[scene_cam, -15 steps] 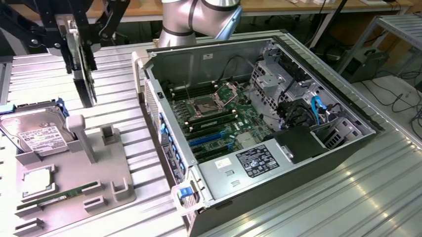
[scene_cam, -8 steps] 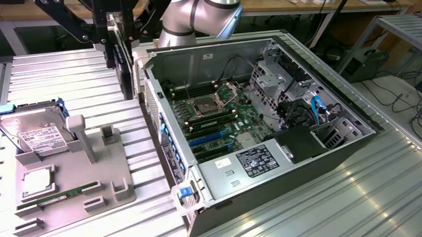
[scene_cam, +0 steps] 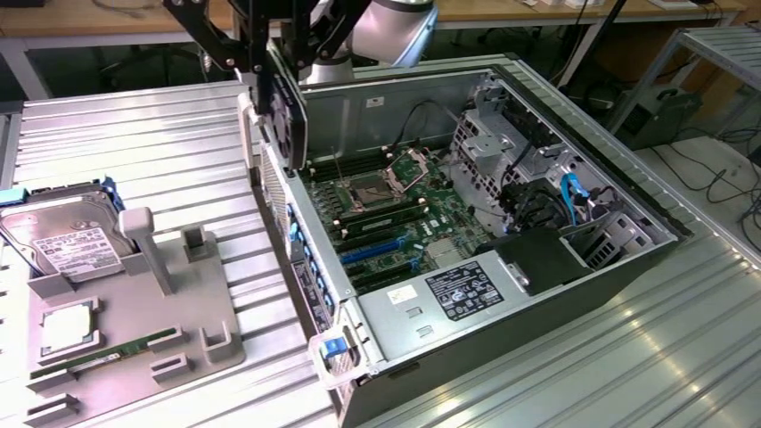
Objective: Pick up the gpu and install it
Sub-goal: 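Pick up the gpu and move the gpu toward the slot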
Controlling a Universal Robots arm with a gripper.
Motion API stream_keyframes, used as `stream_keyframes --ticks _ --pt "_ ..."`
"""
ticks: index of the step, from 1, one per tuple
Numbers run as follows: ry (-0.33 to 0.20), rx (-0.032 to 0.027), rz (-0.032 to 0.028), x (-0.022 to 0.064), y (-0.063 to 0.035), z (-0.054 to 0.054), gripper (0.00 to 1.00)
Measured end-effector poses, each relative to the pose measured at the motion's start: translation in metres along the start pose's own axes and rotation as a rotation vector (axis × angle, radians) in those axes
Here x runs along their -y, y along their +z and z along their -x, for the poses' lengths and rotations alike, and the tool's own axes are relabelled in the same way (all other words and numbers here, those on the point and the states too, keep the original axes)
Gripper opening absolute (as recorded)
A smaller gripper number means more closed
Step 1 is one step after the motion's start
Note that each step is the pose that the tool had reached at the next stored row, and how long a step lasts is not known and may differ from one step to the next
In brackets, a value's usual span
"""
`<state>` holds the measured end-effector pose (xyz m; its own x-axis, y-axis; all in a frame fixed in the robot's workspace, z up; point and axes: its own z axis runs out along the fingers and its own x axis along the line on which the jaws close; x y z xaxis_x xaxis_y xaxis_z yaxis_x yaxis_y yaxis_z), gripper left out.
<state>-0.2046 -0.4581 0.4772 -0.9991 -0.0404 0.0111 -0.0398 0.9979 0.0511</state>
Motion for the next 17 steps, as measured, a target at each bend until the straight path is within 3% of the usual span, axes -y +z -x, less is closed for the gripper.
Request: stream_keyframes --ticks 17 --pt "0.0 0.0 0.0 0.0008 0.0002 0.02 0.27"
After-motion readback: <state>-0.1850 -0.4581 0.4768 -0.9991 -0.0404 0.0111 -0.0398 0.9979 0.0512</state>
